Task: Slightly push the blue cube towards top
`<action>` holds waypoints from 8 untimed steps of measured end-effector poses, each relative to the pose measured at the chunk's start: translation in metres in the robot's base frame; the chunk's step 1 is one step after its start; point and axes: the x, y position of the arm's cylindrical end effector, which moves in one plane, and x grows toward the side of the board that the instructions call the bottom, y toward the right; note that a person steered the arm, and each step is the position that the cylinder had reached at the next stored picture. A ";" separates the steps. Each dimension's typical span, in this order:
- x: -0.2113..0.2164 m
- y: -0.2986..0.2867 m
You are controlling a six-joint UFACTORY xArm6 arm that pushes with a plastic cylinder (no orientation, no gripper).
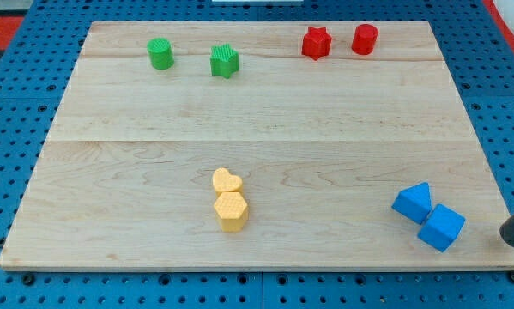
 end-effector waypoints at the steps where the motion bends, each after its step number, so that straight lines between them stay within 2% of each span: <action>1: 0.009 -0.011; 2: 0.026 -0.030; 3: 0.011 -0.067; 7: 0.009 -0.075; 8: -0.015 -0.079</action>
